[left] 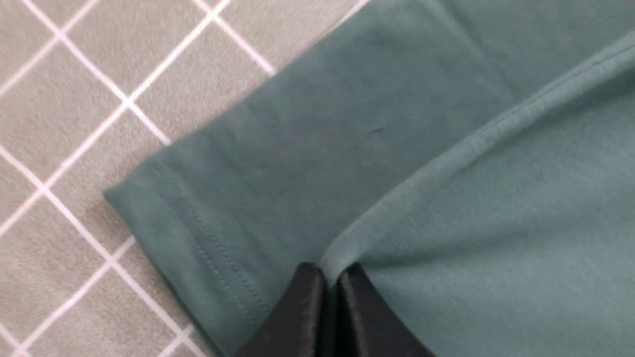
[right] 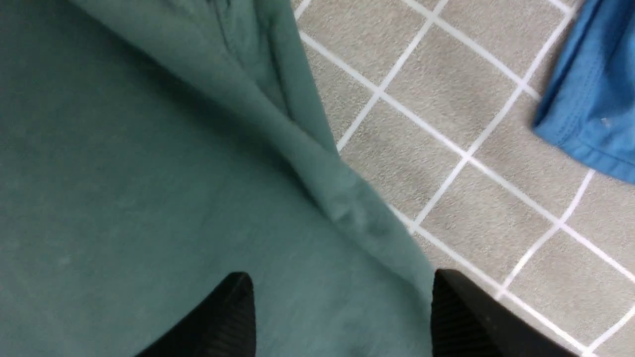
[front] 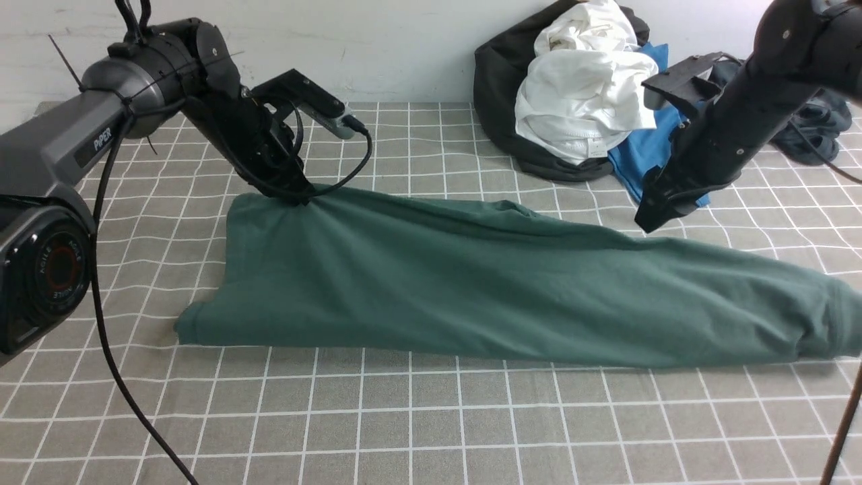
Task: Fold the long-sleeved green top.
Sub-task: Use both arms to drag the lower edge of the fabric forward and fold it over the upper edge
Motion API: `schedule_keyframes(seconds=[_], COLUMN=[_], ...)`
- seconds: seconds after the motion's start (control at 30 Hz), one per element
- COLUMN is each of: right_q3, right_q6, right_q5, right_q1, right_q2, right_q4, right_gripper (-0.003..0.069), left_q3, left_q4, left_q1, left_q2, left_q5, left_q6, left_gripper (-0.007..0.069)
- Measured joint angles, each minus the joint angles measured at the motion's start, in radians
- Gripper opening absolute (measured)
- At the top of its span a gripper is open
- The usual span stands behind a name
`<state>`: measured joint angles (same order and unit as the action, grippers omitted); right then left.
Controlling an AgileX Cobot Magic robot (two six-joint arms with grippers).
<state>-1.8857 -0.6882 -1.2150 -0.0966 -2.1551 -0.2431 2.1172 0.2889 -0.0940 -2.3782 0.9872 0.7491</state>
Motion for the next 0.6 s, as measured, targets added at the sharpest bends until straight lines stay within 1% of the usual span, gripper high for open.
schedule_keyframes(seconds=[0.13,0.17,0.2,0.23,0.27,0.3,0.4,0.43,0.47,0.5,0.57,0.6], right_q3=[0.0,-0.001,-0.003,-0.003,-0.004,-0.004,-0.004,-0.004,-0.004,-0.004,-0.004,-0.004], right_q6=[-0.036,-0.046,-0.059,-0.06,-0.064,-0.067,-0.067,-0.066,-0.059,-0.046,-0.019,0.043], right_q5=[-0.012,-0.012,-0.012,-0.012,-0.012,-0.011,0.029,0.034,0.091,0.131,0.185,0.263], right_q1=[-0.01,-0.019,-0.033,-0.035,-0.056,-0.071,-0.097,-0.1,-0.105,-0.106,-0.106,-0.102], right_q2=[-0.001,-0.004,-0.012,-0.013,-0.029,-0.044,-0.081,-0.086,-0.108,-0.12,-0.133,-0.145], right_q4=[-0.059,-0.079,-0.104,-0.108,-0.128,-0.137,-0.145,-0.147,-0.15,-0.148,-0.135,-0.109], right_gripper=[0.0441,0.0441,0.0441,0.0441,0.0441,0.0441,0.0441,0.0441,0.0441,0.0441,0.0441,0.0441], left_q3=[0.0,0.0,0.0,0.0,0.0,0.0,0.0,0.0,0.001,0.001,0.001,0.003], left_q4=[0.001,0.006,0.012,0.013,0.014,0.016,0.017,0.017,0.017,0.017,0.017,0.016], left_q1=[0.001,0.001,0.002,0.002,0.002,0.002,0.002,0.002,0.002,0.002,0.002,0.002], left_q2=[-0.003,-0.003,-0.003,-0.003,-0.003,-0.002,0.005,0.005,0.013,0.019,0.026,0.04], left_q5=[-0.02,-0.026,-0.031,-0.031,-0.033,-0.033,-0.017,-0.016,-0.002,0.014,0.038,0.064], left_q6=[0.0,0.0,0.0,0.0,-0.004,-0.011,-0.042,-0.044,-0.062,-0.07,-0.078,-0.086], left_gripper=[0.0068,0.0098,0.0149,0.0158,0.0227,0.0282,0.0391,0.0397,0.0433,0.0444,0.0447,0.0441])
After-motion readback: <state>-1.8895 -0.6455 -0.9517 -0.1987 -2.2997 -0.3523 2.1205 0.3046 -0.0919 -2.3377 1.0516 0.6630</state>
